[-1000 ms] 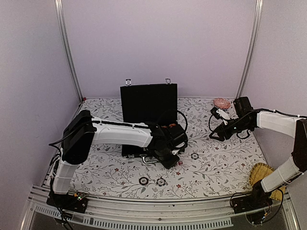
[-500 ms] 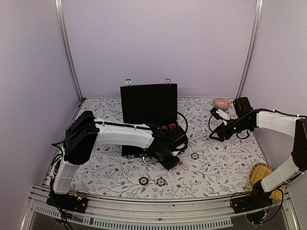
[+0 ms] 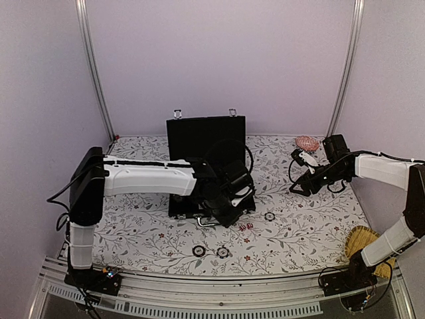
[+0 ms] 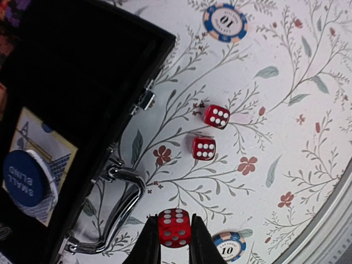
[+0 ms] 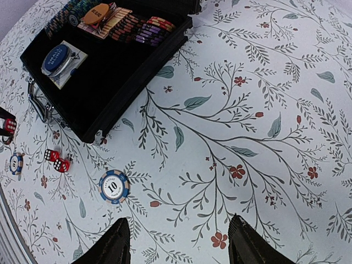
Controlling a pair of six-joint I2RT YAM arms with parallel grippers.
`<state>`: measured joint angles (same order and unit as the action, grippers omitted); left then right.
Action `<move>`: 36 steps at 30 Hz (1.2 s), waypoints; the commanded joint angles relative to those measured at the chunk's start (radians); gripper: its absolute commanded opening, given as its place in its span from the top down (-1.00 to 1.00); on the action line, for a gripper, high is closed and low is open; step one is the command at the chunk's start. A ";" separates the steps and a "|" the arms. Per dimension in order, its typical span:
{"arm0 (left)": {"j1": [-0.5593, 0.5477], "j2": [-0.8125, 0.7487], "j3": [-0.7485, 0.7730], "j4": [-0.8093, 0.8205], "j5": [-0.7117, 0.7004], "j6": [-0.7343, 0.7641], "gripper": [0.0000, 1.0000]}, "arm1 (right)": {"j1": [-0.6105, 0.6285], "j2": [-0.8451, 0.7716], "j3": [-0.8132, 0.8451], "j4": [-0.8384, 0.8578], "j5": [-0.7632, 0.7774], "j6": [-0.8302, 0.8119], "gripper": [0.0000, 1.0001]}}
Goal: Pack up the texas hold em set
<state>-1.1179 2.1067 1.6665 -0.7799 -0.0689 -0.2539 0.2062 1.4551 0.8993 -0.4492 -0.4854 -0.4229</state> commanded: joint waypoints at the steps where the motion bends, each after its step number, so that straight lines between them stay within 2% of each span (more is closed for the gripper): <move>1: 0.068 -0.114 -0.017 0.017 -0.002 -0.005 0.75 | -0.003 0.011 0.011 -0.007 -0.019 -0.007 -0.24; 7: 0.186 -0.126 -0.023 0.024 -0.077 -0.083 0.75 | -0.002 0.009 0.009 -0.008 -0.019 -0.005 -0.24; 15: 0.265 -0.034 0.027 0.006 -0.100 -0.153 0.75 | -0.002 0.017 0.009 -0.008 -0.019 -0.005 -0.24; 26: 0.302 0.062 0.062 0.008 -0.114 -0.179 0.76 | -0.002 0.026 0.011 -0.009 -0.017 -0.007 -0.24; 36: 0.328 0.073 0.015 0.051 -0.116 -0.199 0.76 | -0.002 0.028 0.011 -0.011 -0.020 -0.007 -0.24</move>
<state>-0.8108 2.1586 1.6993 -0.7593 -0.1730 -0.4381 0.2062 1.4750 0.8993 -0.4519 -0.4862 -0.4244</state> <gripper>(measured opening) 0.152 0.620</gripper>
